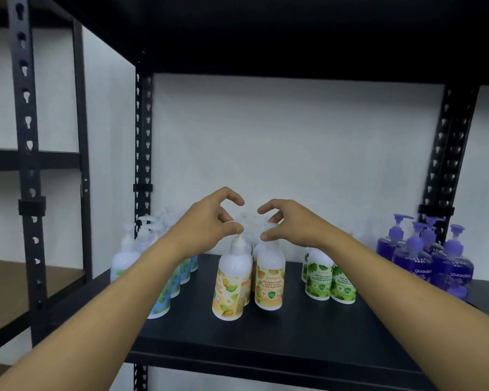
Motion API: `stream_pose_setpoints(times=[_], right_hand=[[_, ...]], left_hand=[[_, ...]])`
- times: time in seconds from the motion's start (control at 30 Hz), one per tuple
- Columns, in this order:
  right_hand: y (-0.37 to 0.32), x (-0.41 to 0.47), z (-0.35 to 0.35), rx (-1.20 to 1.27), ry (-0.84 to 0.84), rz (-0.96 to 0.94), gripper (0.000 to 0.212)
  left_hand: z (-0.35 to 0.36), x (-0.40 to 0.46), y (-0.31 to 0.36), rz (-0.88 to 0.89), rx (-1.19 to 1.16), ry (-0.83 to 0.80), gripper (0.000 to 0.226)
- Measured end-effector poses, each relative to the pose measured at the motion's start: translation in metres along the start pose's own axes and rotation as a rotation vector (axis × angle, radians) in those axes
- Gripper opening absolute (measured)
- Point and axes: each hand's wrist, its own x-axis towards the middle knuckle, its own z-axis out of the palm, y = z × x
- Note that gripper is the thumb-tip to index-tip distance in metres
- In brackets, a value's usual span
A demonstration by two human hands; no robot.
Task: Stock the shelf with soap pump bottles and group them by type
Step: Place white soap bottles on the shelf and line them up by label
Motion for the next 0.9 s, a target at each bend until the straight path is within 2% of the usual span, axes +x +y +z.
stream_pose_setpoints(times=[0.9], right_hand=[[0.025,0.017,0.031,0.027,0.111,0.034,0.036]], left_hand=[[-0.005,0.007,-0.012,0.009,-0.003,0.004,0.035]])
